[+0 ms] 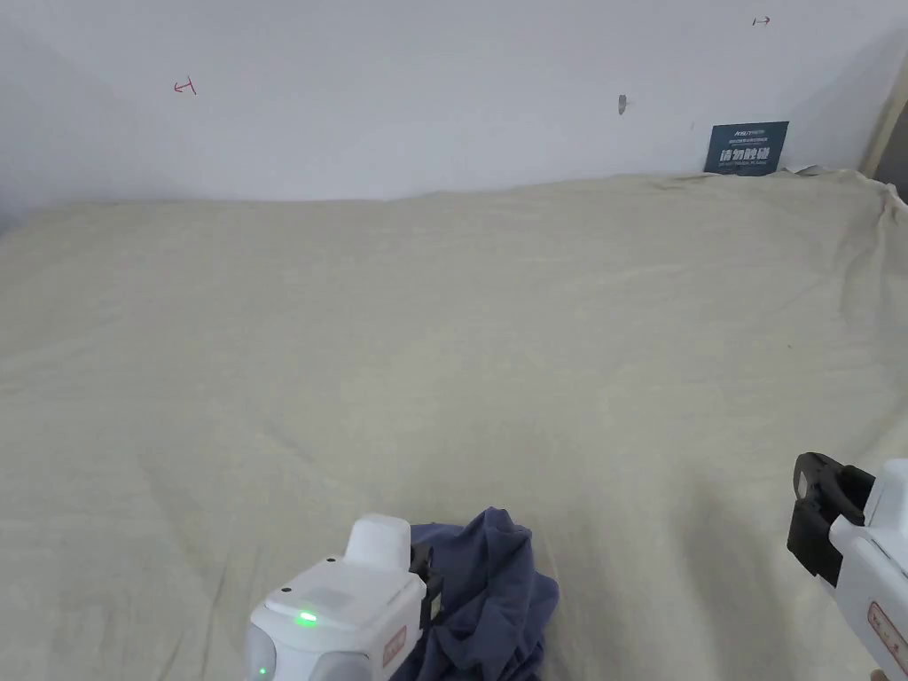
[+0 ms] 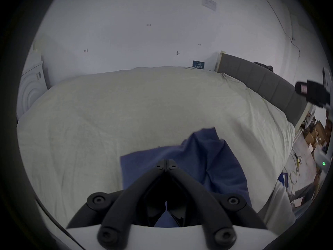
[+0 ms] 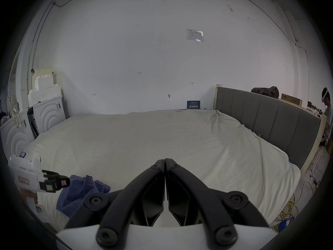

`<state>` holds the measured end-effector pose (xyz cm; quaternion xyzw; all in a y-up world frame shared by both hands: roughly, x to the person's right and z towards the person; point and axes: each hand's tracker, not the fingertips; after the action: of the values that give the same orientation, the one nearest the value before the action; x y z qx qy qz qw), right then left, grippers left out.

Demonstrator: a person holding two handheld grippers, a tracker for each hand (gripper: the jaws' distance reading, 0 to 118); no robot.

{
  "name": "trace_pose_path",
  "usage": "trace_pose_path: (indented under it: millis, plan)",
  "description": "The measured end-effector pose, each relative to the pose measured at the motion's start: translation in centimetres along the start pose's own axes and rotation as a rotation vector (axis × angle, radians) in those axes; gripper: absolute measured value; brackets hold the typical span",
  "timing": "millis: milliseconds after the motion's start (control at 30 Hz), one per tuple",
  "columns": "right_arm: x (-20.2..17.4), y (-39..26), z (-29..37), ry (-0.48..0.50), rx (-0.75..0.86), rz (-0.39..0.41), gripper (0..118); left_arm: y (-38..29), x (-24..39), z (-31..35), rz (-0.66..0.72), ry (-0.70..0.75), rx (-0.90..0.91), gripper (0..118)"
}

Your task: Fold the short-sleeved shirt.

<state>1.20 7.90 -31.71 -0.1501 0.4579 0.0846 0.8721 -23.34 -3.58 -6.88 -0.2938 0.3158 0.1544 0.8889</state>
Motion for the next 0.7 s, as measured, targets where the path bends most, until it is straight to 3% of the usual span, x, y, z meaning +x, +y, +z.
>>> trace_pose_path:
  millis: [700]
  plan:
    - [2.5, -1.6, 0.0, -0.039, -0.027, -0.015, 0, -2.1, 8.5, -4.1, -0.127, -0.113, -0.037, 0]
